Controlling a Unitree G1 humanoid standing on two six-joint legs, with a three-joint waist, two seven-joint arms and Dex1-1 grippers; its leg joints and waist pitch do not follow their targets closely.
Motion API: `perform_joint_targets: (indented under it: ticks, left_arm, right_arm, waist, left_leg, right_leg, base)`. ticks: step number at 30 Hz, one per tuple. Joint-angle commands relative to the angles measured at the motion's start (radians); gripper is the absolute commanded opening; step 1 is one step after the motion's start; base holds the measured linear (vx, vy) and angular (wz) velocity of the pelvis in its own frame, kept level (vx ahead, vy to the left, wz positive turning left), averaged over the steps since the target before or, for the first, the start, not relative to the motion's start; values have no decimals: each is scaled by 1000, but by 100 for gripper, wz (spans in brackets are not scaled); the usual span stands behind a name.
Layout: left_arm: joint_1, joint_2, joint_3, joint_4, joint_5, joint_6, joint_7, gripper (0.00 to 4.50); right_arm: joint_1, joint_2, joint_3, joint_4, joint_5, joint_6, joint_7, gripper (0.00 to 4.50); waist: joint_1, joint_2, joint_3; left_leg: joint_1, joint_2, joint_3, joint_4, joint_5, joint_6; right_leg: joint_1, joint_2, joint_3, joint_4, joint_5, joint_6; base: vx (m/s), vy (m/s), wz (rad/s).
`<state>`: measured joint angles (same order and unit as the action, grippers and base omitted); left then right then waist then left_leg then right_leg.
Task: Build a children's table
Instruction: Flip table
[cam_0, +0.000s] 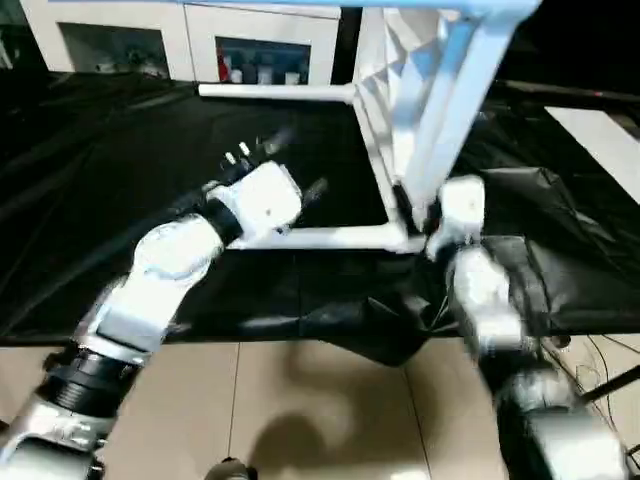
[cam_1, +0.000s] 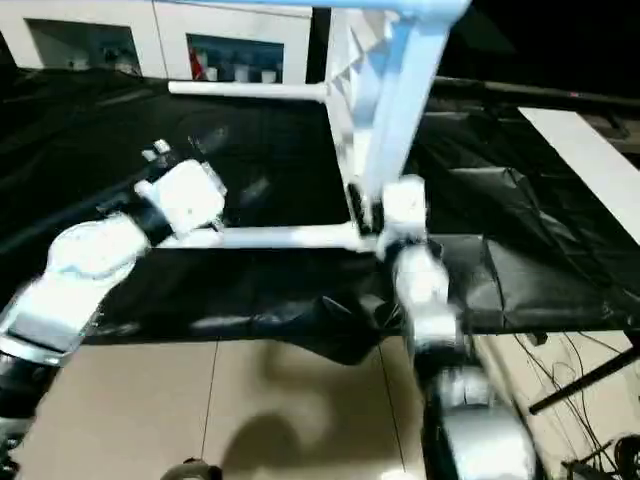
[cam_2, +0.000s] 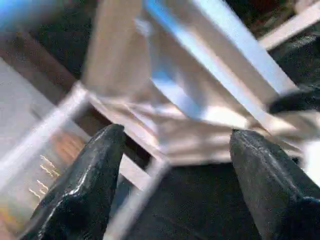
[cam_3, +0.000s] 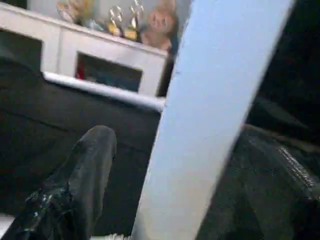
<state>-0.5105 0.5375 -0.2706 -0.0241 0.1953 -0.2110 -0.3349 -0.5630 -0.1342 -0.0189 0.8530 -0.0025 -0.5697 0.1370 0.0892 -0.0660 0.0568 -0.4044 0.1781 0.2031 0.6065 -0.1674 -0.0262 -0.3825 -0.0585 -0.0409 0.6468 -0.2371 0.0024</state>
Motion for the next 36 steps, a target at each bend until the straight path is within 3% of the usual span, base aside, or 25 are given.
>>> perform_joint_targets:
  ticks: [1, 3, 5, 8, 9, 11, 13, 14, 15, 18, 26, 31, 32, 36]
  left_arm:
    - [-19, 1, 18, -12, 42, -93, 22, 405]
    - [-52, 20, 26, -4, 117, -133, 99, 420]
    - [-103, 46, 13, 26, 202, -96, 184, 445]
    - [-171, 56, 16, 95, 243, -59, 235, 449]
    - [-197, 60, 22, 130, 271, -57, 260, 449]
    - [-263, 74, 32, 216, 308, -43, 290, 449]
    - [-297, 82, 44, 268, 342, -61, 311, 449]
    - [-300, 82, 44, 272, 345, -62, 313, 449]
    - [-334, 89, 48, 320, 381, -79, 341, 449]
    - [-373, 98, 46, 357, 400, -88, 372, 449]
    - [-490, 86, 12, 504, 444, -113, 432, 449]
    - [-534, 57, 24, 592, 418, -120, 416, 449]
    - [-541, 49, 27, 610, 395, -117, 394, 420]
    - [-552, 43, 29, 632, 380, -123, 384, 400]
  right_arm:
    - [33, -14, 16, -72, -18, -66, 21, 394]
    - [92, -21, 14, -116, -26, -119, 16, 394]
    - [132, -19, 19, -157, -16, -144, 28, 394]
    - [155, -7, 33, -207, 15, -176, 57, 394]
    - [164, 2, 41, -233, 27, -173, 77, 394]
    - [180, 21, 78, -289, 58, -157, 146, 394]
    - [194, 32, 108, -331, 94, -129, 200, 394]
    - [195, 33, 111, -334, 96, -128, 203, 394]
    - [207, 41, 140, -371, 118, -107, 239, 394]
    - [212, 46, 161, -396, 126, -103, 261, 394]
    - [231, 62, 193, -458, 184, -37, 348, 394]
    - [244, 60, 200, -476, 194, -8, 359, 394]
    - [246, 60, 199, -479, 195, -2, 360, 394]
    - [250, 63, 197, -484, 194, 7, 366, 394]
  waist:
    - [3, 10, -70]
    - [0, 6, -66]
    - [0, 13, -66]
    - [-3, 14, -62]
    - [-5, 21, -62]
    - [-6, 25, -64]
    - [-11, 19, -66]
    - [-8, 26, -68]
    - [-10, 29, -67]
    - [-4, 29, -70]
    - [0, 35, -64]
    - [2, 37, -67]
    - [2, 36, -67]
    - [3, 39, -67]
  left_leg:
    - [39, 62, -30, -68, -162, -23]
    - [37, 64, -31, -72, -199, -29]
    - [45, 64, -32, -72, -233, -37]
    - [44, 62, -36, -78, -280, -53]
    - [42, 61, -38, -78, -283, -55]
    - [44, 61, -40, -79, -293, -53]
    - [34, 61, -44, -82, -270, -50]
    - [41, 62, -43, -78, -259, -43]
    - [38, 61, -43, -78, -242, -36]
    - [41, 62, -43, -76, -221, -28]
    - [44, 63, -45, -82, -289, -52]
    - [42, 62, -47, -81, -273, -49]
    - [41, 63, -47, -81, -267, -47]
    - [40, 63, -46, -80, -259, -41]
  right_leg:
    - [29, -80, 45, -63, 39, -154]
    - [25, -79, 46, -69, -10, -150]
    - [19, -79, 46, -69, -50, -144]
    - [15, -80, 47, -77, -117, -137]
    - [16, -80, 48, -77, -118, -138]
    - [14, -79, 48, -78, -108, -136]
    - [23, -82, 46, -74, -78, -146]
    - [18, -82, 47, -73, -43, -150]
    - [20, -78, 46, -71, -7, -161]
    - [23, -80, 45, -65, 50, -175]
    - [17, -83, 48, -74, -15, -180]
    - [21, -87, 48, -71, 13, -185]
    - [22, -87, 47, -70, 26, -189]
    - [24, -86, 46, -67, 58, -200]
  base:
    - [0, 0, 0]
    - [0, 0, 0]
    - [0, 0, 0]
    - [0, 0, 0]
    - [0, 0, 0]
    - [0, 0, 0]
    - [0, 0, 0]
    - [0, 0, 0]
    - [0, 0, 0]
    - [0, 0, 0]
    - [0, 0, 0]
    - [0, 0, 0]
    - [0, 0, 0]
    - [0, 0, 0]
